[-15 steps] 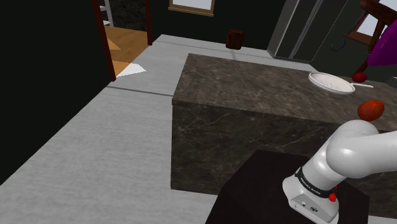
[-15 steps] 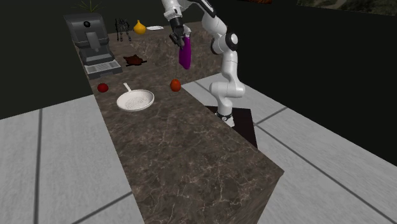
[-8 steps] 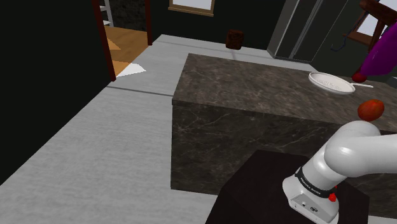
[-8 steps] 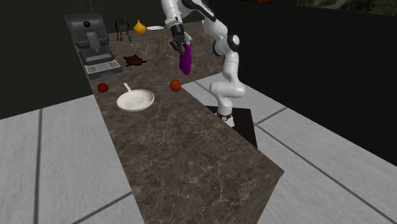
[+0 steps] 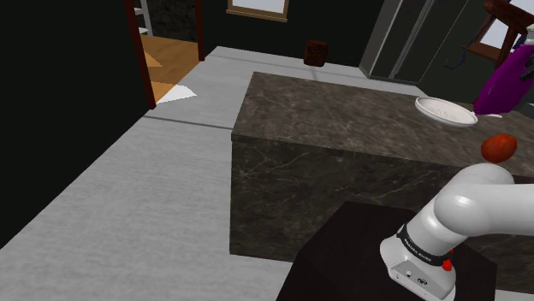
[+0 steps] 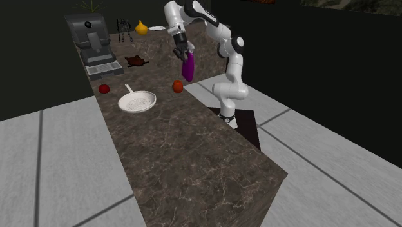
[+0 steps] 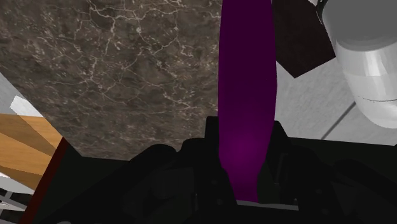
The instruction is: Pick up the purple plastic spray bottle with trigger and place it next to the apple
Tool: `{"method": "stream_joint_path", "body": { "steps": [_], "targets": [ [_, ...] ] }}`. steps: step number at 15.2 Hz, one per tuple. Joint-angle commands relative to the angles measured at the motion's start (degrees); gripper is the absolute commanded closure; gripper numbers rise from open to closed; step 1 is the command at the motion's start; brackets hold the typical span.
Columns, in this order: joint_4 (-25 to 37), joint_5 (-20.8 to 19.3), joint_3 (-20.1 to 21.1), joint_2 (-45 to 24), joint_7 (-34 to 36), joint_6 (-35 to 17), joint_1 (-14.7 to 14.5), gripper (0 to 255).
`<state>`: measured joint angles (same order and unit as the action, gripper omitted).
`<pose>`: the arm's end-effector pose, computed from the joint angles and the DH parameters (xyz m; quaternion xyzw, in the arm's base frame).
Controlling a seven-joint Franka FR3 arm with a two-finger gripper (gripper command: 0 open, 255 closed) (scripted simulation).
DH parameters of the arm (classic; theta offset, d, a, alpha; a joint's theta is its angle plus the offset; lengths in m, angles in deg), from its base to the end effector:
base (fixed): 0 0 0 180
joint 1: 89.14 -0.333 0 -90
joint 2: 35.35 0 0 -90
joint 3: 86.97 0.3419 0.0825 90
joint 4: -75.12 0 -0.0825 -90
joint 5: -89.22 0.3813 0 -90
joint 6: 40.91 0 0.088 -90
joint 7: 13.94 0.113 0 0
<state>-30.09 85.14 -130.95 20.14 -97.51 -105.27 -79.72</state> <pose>-0.0163 -0.3318 0.7042 -0.8987 -0.3437 -0.2550 0.0962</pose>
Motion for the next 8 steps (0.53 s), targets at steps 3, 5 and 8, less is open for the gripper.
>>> {"method": "stream_joint_path", "body": {
  "steps": [3, 5, 8],
  "targets": [
    [-4.1, -1.1, -0.3, 1.8, -0.7, -2.2, 1.2, 255],
    [-6.1, -1.7, -0.6, 2.7, -1.0, -3.3, 1.8, 255],
    [-9.1, -2.6, -1.0, 4.0, -1.6, -4.9, 2.6, 255]
  ]
}}
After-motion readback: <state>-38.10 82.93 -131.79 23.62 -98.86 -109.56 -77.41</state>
